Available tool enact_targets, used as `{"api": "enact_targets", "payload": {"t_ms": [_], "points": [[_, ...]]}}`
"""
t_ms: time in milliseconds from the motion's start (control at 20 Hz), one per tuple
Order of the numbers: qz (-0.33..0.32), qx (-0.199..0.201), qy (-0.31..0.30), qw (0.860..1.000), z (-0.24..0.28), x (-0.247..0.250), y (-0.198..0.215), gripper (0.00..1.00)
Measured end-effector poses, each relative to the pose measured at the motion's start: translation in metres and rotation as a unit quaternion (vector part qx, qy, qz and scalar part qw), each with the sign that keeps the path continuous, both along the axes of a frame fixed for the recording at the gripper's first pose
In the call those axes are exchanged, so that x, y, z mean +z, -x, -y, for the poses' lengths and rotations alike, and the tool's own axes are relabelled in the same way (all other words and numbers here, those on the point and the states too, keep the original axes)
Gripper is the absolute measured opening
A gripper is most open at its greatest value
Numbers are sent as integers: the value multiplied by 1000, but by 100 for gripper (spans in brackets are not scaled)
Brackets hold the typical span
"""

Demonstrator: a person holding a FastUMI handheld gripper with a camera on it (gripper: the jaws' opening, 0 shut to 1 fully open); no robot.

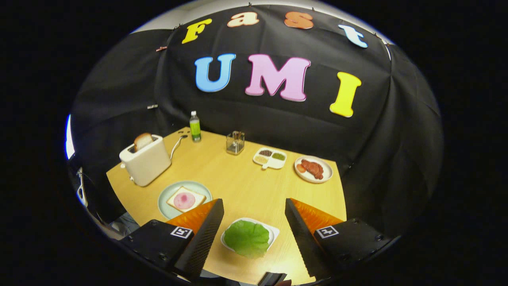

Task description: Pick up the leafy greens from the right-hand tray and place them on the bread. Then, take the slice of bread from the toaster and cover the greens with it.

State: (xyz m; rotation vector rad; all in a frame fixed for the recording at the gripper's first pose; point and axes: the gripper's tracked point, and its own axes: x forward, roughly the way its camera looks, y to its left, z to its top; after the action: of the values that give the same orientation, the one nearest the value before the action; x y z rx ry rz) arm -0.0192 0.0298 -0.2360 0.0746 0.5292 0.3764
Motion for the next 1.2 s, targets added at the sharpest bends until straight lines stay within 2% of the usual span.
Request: {"api": "enact_targets", "payload": {"t_ms": [250, 400, 600, 700, 800, 1000, 1050, 1200], "points": [[-71, 46, 32, 996, -11, -83, 6, 86], [-117, 68, 39, 990, -19, -124, 12, 76], [-170, 101, 54, 979, -34, -171, 14, 72], [-189, 114, 56, 974, -38, -184, 15, 67], [-204, 124, 56, 969, -44, -193, 15, 67], [-243, 141, 81, 956, -44, -219, 24, 56], [-236, 135, 74, 960, -43, -214, 22, 53], [-245, 131, 70, 958, -43, -218, 21, 52]]}}
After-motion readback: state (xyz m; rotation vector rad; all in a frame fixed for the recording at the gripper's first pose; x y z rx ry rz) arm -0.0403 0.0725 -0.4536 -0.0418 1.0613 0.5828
